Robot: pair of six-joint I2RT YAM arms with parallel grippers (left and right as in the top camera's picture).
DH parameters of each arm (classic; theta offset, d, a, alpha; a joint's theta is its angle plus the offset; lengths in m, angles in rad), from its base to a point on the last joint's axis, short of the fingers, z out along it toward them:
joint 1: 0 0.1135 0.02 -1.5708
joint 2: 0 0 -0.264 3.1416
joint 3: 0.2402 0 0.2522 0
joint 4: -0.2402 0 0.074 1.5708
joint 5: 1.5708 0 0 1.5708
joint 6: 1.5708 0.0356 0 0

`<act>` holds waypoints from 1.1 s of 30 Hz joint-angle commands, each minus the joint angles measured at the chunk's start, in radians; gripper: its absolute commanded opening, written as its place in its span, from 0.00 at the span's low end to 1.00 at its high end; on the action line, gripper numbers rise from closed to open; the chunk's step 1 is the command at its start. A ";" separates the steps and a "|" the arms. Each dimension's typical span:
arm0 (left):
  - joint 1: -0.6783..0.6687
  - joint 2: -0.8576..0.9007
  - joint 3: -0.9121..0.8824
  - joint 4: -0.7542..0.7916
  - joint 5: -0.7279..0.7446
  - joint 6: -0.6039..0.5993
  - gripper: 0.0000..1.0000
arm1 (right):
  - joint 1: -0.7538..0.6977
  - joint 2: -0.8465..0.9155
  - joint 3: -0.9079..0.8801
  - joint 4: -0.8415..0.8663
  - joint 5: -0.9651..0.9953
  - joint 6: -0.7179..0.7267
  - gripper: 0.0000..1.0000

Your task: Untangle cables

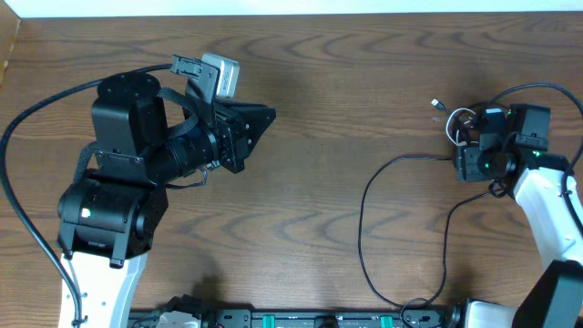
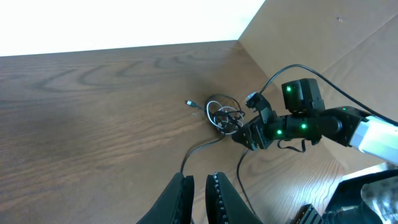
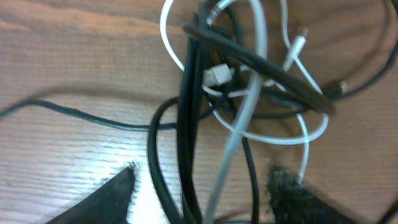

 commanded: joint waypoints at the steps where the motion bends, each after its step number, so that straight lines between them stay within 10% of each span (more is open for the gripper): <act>1: -0.003 -0.009 0.022 0.004 -0.002 -0.005 0.13 | -0.002 0.040 -0.004 0.011 -0.026 -0.002 0.34; 4: -0.003 -0.009 0.022 0.007 -0.002 -0.005 0.13 | -0.002 0.058 -0.004 0.024 -0.026 0.028 0.01; 19: -0.003 -0.007 0.022 0.005 -0.061 -0.005 0.14 | 0.091 0.034 0.271 -0.002 -0.362 0.203 0.01; 33: -0.126 0.204 0.022 0.077 -0.114 0.001 0.13 | 0.469 0.032 0.772 -0.054 -0.425 0.367 0.01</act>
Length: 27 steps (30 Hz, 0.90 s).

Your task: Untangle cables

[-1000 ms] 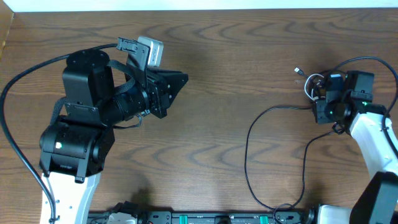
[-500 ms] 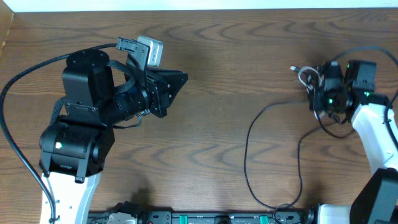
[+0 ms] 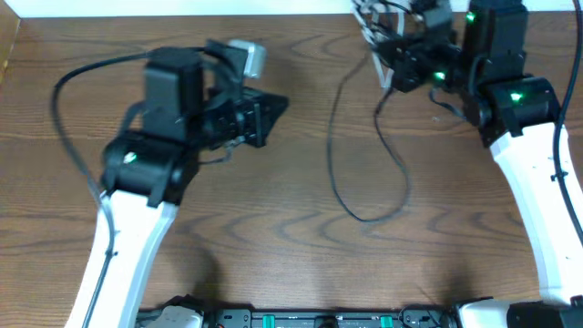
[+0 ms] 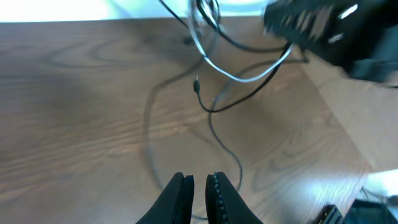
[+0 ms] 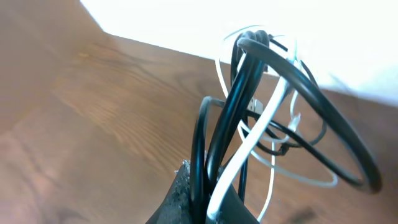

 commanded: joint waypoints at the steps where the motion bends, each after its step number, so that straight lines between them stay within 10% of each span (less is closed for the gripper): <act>1: -0.070 0.046 0.019 0.064 -0.006 0.004 0.13 | 0.063 -0.021 0.080 -0.017 -0.021 0.049 0.01; 27: -0.089 0.077 0.019 0.285 -0.087 0.227 0.30 | 0.193 -0.095 0.248 -0.299 -0.013 0.044 0.01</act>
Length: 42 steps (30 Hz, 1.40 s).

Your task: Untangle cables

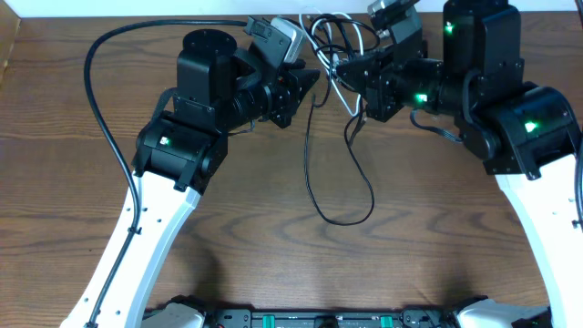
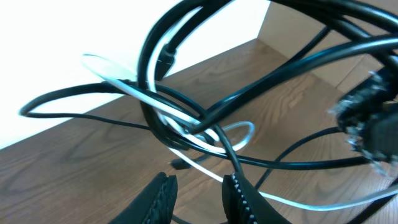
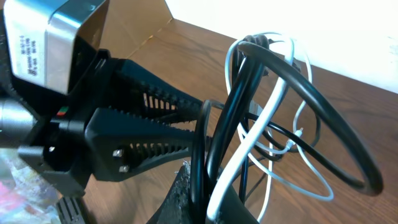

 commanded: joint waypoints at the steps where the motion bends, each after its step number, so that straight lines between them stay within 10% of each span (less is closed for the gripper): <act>1: 0.001 0.002 0.019 0.006 -0.008 0.019 0.30 | 0.010 -0.040 0.028 -0.002 -0.001 0.011 0.01; 22: -0.030 0.003 0.019 0.162 0.112 -0.112 0.35 | 0.038 -0.042 0.028 0.013 0.023 0.034 0.01; 32: -0.030 0.003 0.019 0.161 0.111 -0.112 0.09 | 0.099 -0.042 0.028 0.021 0.031 0.033 0.01; 42: -0.029 0.002 0.019 0.090 0.039 -0.085 0.07 | 0.086 -0.042 0.028 -0.043 0.303 -0.072 0.01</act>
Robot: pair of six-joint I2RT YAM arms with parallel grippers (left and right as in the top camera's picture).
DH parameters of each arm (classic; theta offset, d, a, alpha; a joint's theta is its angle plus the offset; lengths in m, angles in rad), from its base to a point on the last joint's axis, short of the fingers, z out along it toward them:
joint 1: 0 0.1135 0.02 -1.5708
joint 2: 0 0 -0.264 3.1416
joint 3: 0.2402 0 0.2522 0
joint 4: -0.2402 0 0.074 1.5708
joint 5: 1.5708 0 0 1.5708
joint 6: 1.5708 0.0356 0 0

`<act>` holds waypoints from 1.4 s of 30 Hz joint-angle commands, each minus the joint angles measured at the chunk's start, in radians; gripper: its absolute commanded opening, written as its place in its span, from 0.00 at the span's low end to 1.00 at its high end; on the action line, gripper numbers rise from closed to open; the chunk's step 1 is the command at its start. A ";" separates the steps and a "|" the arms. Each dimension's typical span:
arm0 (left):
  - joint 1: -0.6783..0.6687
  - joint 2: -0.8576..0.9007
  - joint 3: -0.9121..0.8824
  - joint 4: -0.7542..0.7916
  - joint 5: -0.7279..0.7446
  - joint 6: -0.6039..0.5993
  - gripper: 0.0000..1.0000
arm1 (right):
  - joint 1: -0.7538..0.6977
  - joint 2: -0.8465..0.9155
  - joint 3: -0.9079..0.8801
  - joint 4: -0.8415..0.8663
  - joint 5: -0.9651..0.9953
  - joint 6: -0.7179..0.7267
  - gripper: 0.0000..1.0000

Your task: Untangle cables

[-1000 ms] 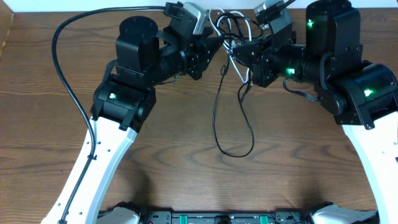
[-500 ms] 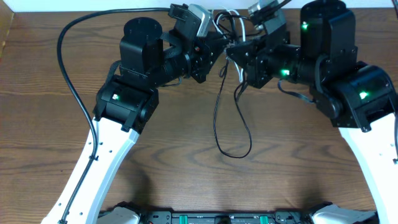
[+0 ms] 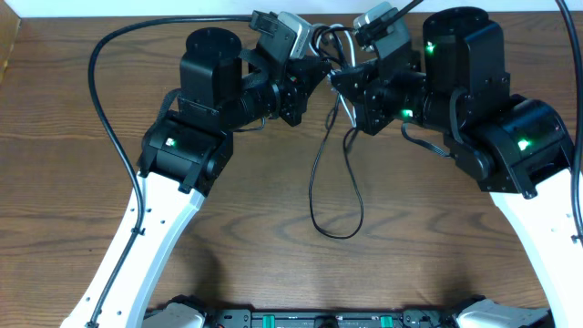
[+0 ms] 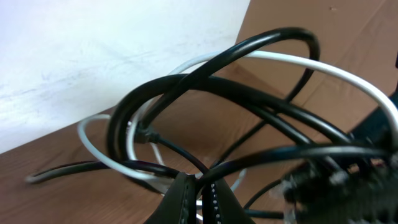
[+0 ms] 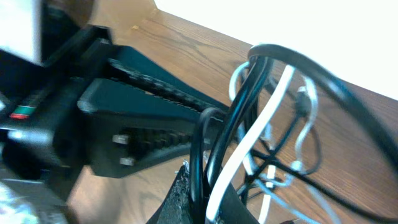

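A tangle of black and white cables (image 3: 333, 41) hangs in the air above the far middle of the table, held between both grippers. My right gripper (image 3: 344, 80) is shut on it, with black and white strands (image 5: 244, 99) running up out of its fingers (image 5: 208, 186). My left gripper (image 3: 319, 68) meets the bundle from the left. Its fingers (image 4: 200, 182) are shut on a thin black strand of the loops (image 4: 186, 78). One thin black cable (image 3: 314, 182) hangs from the bundle in a long loop down to the table.
The wooden table (image 3: 273, 273) lies below, with a white wall along its far edge. The left arm's own thick black lead (image 3: 100, 55) arcs over the left side. Both arms crowd the far middle.
My left gripper was open beside the raised bundle and is now shut on a strand of it. The right gripper with the bundle sits slightly further left, and the hanging loop has shifted with it.
The tangle first lay on the table at the right with my right gripper open over it. Then the right gripper held it shut, raised near the far edge. The left gripper, shut at first, later stood open by the bundle and now grips a strand.
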 commanded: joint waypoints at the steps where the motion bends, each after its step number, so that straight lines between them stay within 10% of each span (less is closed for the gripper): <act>1: -0.001 0.000 0.019 -0.005 -0.030 0.017 0.08 | -0.017 -0.021 0.026 -0.009 0.166 -0.065 0.01; 17: -0.001 -0.251 0.019 -0.100 -0.065 0.071 0.08 | -0.181 -0.021 0.026 -0.076 0.285 -0.125 0.01; 23: -0.002 -0.215 0.019 -0.138 -0.079 0.069 0.42 | -0.180 -0.024 0.026 -0.010 0.070 -0.108 0.01; 29: -0.001 -0.158 0.019 -0.132 -0.080 0.066 0.51 | -0.172 -0.031 0.026 0.017 -0.131 -0.064 0.01; 42: -0.002 -0.122 0.019 -0.141 -0.327 -0.620 0.46 | -0.024 -0.035 0.026 -0.051 -0.110 -0.325 0.01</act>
